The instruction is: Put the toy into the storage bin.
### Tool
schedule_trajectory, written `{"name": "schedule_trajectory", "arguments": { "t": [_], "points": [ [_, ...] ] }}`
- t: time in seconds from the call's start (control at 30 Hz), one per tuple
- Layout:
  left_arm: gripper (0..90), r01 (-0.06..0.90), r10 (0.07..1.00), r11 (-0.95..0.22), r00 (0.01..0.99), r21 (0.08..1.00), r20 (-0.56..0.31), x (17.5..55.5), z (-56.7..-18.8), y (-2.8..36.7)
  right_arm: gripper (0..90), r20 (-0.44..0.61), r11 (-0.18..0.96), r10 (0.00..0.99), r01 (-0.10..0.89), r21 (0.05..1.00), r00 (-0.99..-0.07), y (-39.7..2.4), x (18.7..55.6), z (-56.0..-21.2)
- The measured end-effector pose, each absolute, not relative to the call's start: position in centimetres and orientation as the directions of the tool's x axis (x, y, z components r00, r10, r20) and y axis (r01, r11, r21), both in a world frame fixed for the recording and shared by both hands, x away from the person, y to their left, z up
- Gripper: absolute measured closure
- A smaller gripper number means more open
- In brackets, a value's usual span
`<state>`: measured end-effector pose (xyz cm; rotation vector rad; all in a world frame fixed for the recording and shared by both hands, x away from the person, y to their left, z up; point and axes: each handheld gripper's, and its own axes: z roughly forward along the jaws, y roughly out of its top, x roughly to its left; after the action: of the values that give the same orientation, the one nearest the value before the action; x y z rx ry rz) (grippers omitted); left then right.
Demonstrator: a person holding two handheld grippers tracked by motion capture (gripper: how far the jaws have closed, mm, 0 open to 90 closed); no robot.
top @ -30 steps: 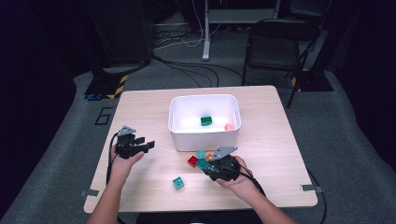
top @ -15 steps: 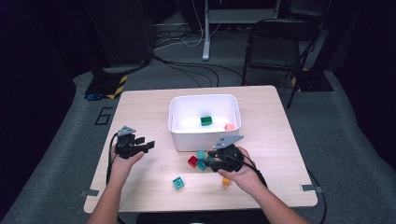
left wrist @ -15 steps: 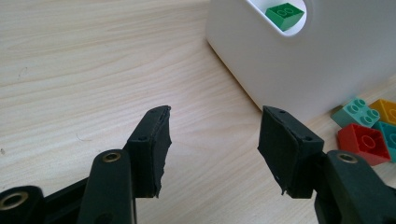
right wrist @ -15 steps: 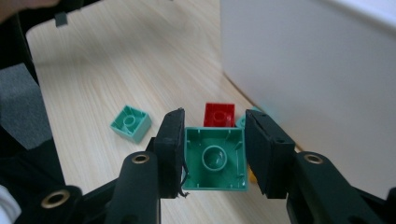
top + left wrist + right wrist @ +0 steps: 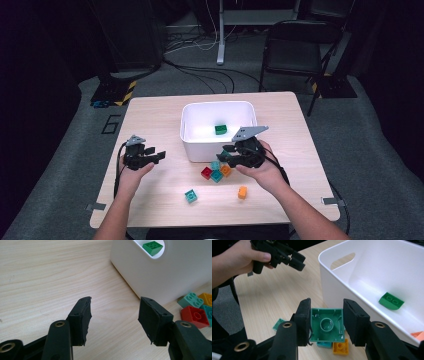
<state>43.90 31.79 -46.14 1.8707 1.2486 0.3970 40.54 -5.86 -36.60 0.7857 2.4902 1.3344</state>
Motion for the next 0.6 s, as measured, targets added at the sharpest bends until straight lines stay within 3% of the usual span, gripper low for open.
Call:
{"name": "schedule_trajectory", "arguments": {
  "t": [0.6],
  "points": [
    [42.9, 0.612, 0.871, -0.158, 0.455, 0.775, -0.183, 43.9, -46.2, 31.8, 58.6, 0.029, 0.418, 0.602, 0.346, 0.84, -0.798, -5.8, 43.7, -33.4]
  ]
}}
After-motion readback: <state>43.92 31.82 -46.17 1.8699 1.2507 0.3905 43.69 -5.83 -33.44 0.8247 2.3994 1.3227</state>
